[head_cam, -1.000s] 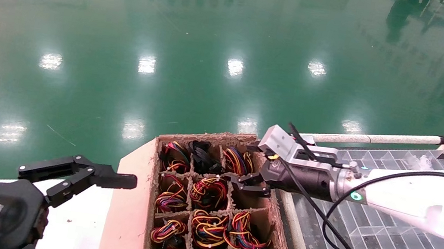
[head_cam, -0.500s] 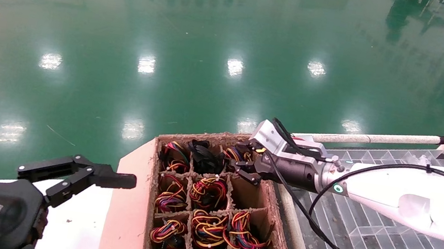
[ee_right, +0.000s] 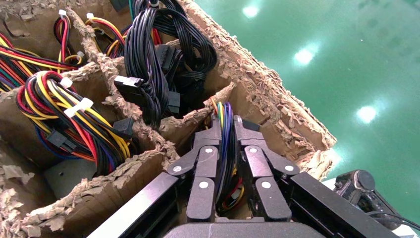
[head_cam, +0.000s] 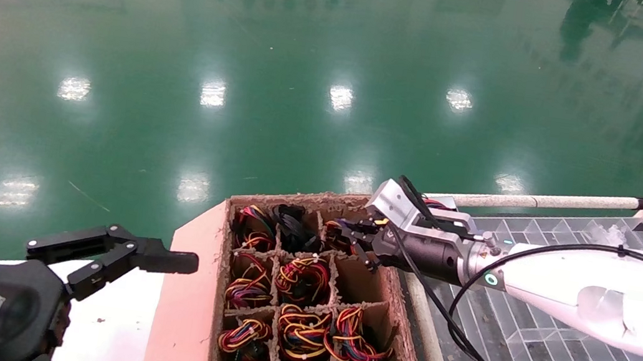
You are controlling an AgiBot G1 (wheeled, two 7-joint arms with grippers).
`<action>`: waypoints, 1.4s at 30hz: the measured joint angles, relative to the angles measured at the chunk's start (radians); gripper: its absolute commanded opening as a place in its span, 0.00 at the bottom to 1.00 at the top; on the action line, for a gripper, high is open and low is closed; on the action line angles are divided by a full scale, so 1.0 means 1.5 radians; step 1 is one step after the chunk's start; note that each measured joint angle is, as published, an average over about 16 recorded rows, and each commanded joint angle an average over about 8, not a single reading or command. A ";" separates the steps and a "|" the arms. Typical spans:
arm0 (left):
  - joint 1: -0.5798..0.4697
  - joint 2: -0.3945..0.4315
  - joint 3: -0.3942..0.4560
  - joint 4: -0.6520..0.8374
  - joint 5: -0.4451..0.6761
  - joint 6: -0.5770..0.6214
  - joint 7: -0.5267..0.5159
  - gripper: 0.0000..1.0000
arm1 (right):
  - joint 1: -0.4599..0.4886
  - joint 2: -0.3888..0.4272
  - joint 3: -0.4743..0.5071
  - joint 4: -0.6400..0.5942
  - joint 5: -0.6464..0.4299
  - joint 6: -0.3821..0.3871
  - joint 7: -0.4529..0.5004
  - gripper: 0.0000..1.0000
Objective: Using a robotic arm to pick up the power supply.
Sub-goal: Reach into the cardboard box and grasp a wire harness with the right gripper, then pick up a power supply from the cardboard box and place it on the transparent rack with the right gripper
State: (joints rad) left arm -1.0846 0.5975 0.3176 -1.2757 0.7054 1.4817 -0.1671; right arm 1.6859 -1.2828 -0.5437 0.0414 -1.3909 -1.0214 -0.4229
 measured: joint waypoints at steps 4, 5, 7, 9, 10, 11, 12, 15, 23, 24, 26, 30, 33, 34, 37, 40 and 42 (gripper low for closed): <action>0.000 0.000 0.000 0.000 0.000 0.000 0.000 1.00 | 0.004 0.001 0.004 -0.006 0.006 -0.005 -0.001 0.00; 0.000 0.000 0.000 0.000 0.000 0.000 0.000 1.00 | 0.005 0.002 0.005 -0.007 0.008 -0.006 -0.002 0.00; 0.000 0.000 0.000 0.000 0.000 0.000 0.000 1.00 | 0.008 0.004 0.008 -0.008 0.012 -0.011 -0.002 0.00; 0.000 0.000 0.000 0.000 0.000 0.000 0.000 1.00 | 0.012 0.007 0.011 -0.008 0.016 -0.016 -0.002 0.00; 0.000 0.000 0.000 0.000 0.000 0.000 0.000 1.00 | 0.014 0.009 0.013 -0.009 0.018 -0.019 -0.002 0.00; 0.000 0.000 0.000 0.000 0.000 0.000 0.000 1.00 | 0.016 0.011 0.014 -0.009 0.021 -0.022 -0.002 0.00; 0.000 0.000 0.000 0.000 0.000 0.000 0.000 1.00 | 0.019 0.014 0.016 -0.008 0.024 -0.026 -0.002 0.00; 0.000 0.000 0.000 0.000 0.000 0.000 0.000 1.00 | 0.027 0.022 0.024 -0.007 0.034 -0.038 -0.002 0.00; 0.000 0.000 0.001 0.000 0.000 0.000 0.000 1.00 | 0.055 0.052 0.046 0.005 0.065 -0.075 -0.001 0.00; 0.000 0.000 0.001 0.000 0.000 0.000 0.000 1.00 | 0.060 0.057 0.048 0.007 0.069 -0.080 -0.001 0.00; 0.000 0.000 0.001 0.000 0.000 0.000 0.000 1.00 | 0.069 0.067 0.053 0.013 0.076 -0.089 0.000 0.00; 0.000 0.000 0.001 0.000 0.000 0.000 0.000 1.00 | 0.089 0.091 0.062 0.028 0.088 -0.111 0.005 0.00; 0.000 0.000 0.001 0.000 -0.001 0.000 0.000 1.00 | 0.104 0.115 0.067 0.044 0.095 -0.129 0.012 0.00; 0.000 0.000 0.001 0.000 -0.001 0.000 0.000 1.00 | 0.109 0.123 0.068 0.051 0.097 -0.135 0.015 0.00; 0.000 0.000 0.001 0.000 -0.001 0.000 0.000 1.00 | 0.123 0.153 0.071 0.074 0.101 -0.156 0.028 0.00; 0.000 0.000 0.001 0.000 -0.001 0.000 0.000 1.00 | 0.133 0.187 0.075 0.105 0.105 -0.180 0.048 0.00; 0.000 0.000 0.001 0.000 -0.001 0.000 0.000 1.00 | 0.137 0.213 0.077 0.129 0.108 -0.198 0.063 0.00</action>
State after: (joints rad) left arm -1.0849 0.5970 0.3190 -1.2757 0.7045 1.4811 -0.1664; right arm 1.8919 -0.9637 -0.4289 0.2356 -1.2285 -1.3180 -0.3277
